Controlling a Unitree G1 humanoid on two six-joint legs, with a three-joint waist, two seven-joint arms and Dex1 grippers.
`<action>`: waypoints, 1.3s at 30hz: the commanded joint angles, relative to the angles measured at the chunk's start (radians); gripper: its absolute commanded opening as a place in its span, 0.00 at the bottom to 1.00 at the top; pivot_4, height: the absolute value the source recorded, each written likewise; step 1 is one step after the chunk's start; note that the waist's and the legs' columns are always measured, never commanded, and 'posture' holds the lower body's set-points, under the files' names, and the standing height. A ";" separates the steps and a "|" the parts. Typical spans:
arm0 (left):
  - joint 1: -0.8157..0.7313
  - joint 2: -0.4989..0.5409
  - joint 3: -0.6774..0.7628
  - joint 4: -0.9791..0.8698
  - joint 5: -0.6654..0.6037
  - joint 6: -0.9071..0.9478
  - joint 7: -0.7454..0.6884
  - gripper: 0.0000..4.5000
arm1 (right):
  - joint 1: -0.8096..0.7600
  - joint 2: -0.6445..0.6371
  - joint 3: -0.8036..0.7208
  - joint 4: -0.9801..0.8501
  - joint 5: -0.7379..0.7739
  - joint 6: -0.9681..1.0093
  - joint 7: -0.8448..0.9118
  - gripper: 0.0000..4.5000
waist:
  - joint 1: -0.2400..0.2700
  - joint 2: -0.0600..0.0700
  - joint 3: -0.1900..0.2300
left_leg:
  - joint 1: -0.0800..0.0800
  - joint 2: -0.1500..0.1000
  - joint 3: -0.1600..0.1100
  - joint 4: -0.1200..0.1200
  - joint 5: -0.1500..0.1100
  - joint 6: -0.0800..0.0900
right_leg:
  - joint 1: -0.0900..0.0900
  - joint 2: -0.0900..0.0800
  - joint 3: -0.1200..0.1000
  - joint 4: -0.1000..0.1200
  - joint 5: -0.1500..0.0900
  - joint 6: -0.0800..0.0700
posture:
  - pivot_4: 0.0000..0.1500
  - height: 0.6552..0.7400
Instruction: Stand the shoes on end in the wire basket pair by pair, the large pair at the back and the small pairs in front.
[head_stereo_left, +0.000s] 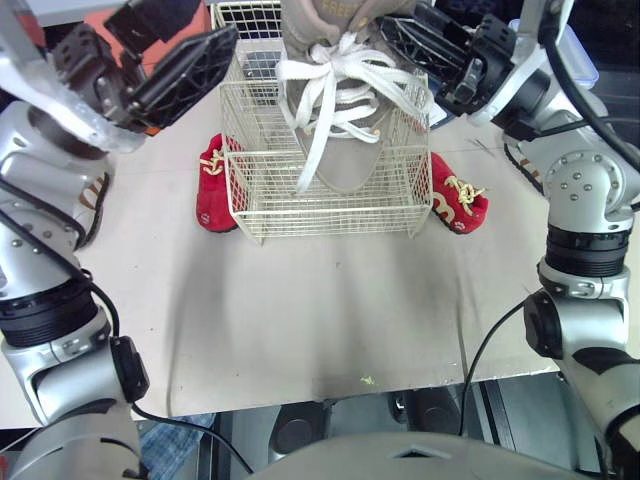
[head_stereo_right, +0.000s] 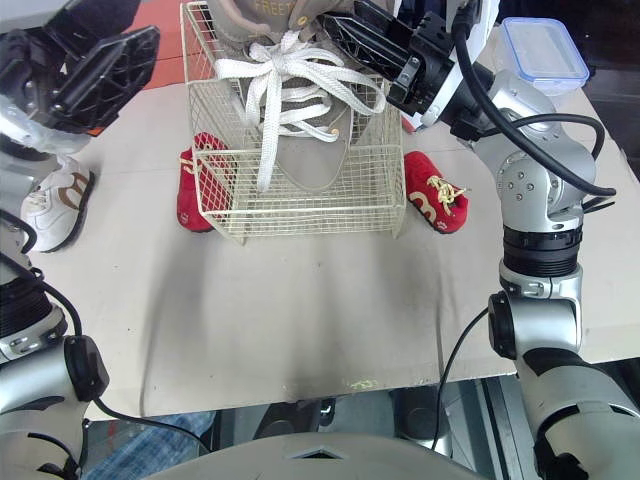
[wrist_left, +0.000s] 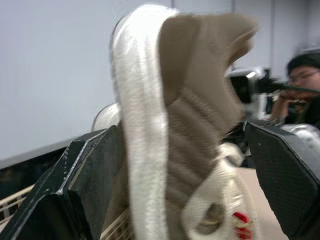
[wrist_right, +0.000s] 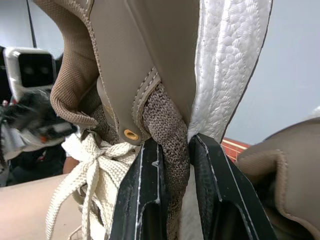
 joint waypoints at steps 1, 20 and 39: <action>-0.019 -0.010 -0.012 -0.021 0.003 -0.012 -0.016 0.97 | -0.037 0.006 -0.020 -0.040 0.014 -0.021 -0.013 0.02 | 0.000 0.000 0.000 | 0.000 0.000 0.000 0.000 0.000 0.000 | 0.000 0.000 0.000 0.000 0.000 0.000 | 1.00 1.00; -0.118 -0.086 -0.089 0.123 0.074 -0.022 -0.137 0.97 | -0.027 0.032 -0.048 -0.090 0.164 0.004 0.003 0.02 | -0.001 0.000 0.000 | 0.000 0.000 0.000 0.000 0.000 0.000 | 0.000 0.000 0.000 0.000 0.000 0.000 | 1.00 1.00; -0.135 -0.108 -0.118 0.109 0.053 0.057 -0.180 0.31 | -0.007 0.034 -0.032 -0.108 0.182 0.027 0.016 0.02 | -0.002 0.000 0.000 | 0.000 0.000 0.000 0.000 0.000 0.000 | 0.000 0.000 0.000 0.000 0.000 0.000 | 1.00 1.00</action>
